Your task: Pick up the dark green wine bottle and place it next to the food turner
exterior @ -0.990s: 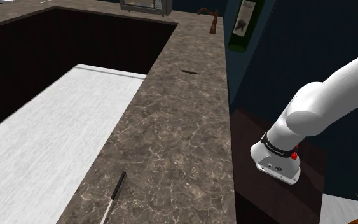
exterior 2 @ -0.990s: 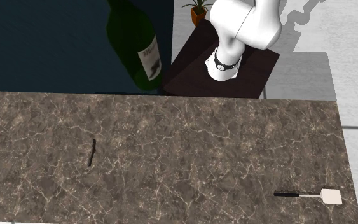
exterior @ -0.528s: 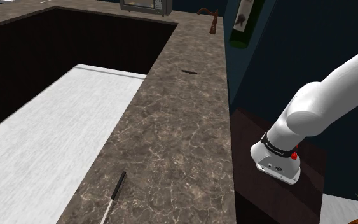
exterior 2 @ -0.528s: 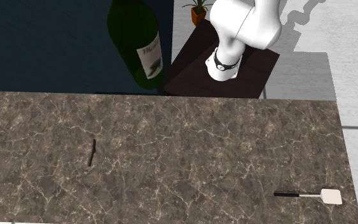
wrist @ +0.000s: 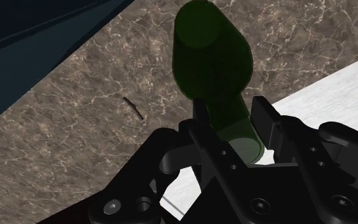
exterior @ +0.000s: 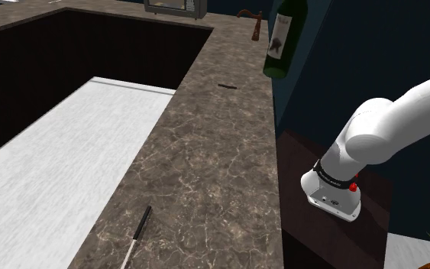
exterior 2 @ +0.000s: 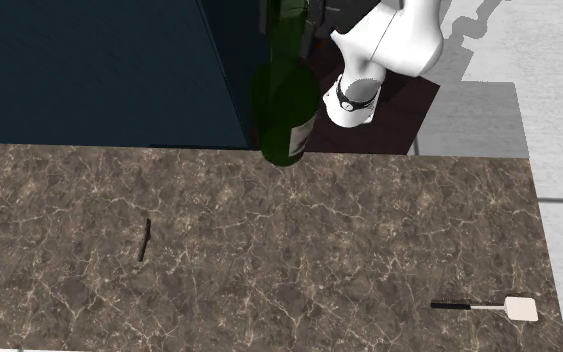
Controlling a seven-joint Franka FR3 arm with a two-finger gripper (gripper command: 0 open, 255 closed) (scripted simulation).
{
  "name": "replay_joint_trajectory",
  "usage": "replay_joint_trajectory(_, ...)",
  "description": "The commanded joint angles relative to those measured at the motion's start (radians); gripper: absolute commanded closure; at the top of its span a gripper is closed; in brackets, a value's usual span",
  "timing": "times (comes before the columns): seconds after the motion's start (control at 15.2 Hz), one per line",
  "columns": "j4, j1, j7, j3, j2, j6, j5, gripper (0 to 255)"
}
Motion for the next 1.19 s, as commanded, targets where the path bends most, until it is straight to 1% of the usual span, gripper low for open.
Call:
replay_joint_trajectory(0.0,-0.062,0.008,0.053,0.039,-0.034,0.025,0.013,255)
replay_joint_trajectory(0.53,-0.254,0.041,0.243,0.19,-0.119,0.125,0.082,255)
replay_joint_trajectory(0.79,-0.32,0.06,0.335,0.267,-0.135,0.176,0.12,255)
replay_joint_trajectory(1.12,-0.377,0.081,0.447,0.367,-0.13,0.242,0.166,255)
